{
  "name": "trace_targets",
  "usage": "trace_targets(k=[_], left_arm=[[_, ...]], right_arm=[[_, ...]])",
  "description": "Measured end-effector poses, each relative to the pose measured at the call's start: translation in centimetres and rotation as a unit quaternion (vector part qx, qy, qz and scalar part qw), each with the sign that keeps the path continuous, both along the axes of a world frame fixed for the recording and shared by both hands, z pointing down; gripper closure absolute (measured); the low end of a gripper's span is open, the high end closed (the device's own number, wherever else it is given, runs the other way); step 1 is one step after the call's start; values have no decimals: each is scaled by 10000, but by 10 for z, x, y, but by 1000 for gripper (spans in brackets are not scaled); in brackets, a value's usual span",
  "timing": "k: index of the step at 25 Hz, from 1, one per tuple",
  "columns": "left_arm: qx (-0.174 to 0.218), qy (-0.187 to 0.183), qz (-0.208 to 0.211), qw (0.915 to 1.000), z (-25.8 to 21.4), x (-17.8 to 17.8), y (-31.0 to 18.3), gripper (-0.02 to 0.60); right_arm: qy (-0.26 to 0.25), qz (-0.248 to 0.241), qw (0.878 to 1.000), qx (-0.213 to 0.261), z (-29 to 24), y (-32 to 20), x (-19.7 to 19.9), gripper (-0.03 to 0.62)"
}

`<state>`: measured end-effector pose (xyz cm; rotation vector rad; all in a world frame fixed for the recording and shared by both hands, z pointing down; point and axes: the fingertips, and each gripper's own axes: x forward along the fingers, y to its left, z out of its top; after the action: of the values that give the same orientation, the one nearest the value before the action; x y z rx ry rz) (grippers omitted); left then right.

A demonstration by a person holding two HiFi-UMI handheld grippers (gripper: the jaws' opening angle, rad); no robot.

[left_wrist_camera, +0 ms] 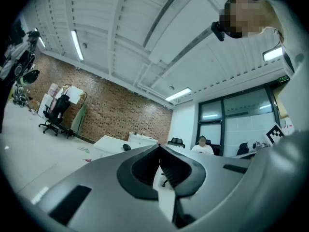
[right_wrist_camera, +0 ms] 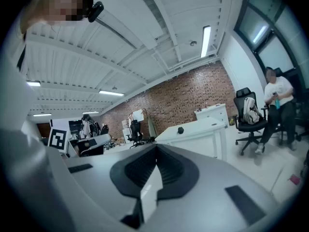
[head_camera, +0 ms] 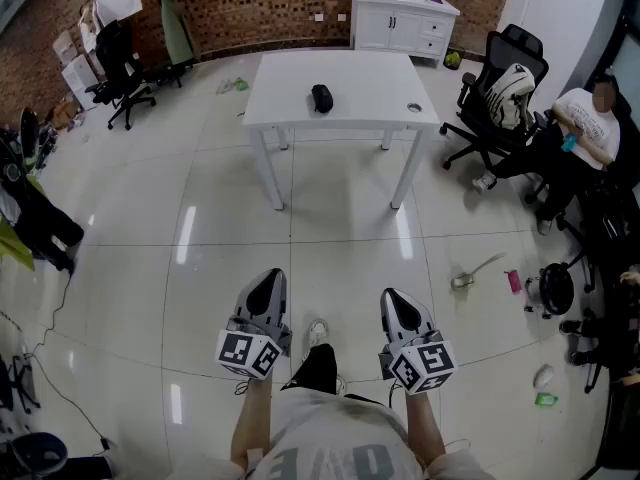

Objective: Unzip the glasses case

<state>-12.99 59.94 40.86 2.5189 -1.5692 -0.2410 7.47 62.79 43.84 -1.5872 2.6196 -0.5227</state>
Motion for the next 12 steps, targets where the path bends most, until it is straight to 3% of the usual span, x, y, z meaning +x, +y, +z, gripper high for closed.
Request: trace_targets(k=[6, 12], left_arm=[[162, 84, 82, 9998, 28, 3, -106, 578], [108, 203, 300, 9993, 48, -3, -310, 578]], right_arm=[[9, 116, 9999, 62, 34, -99, -4, 594], [161, 18, 9997, 199, 38, -303, -38, 594]])
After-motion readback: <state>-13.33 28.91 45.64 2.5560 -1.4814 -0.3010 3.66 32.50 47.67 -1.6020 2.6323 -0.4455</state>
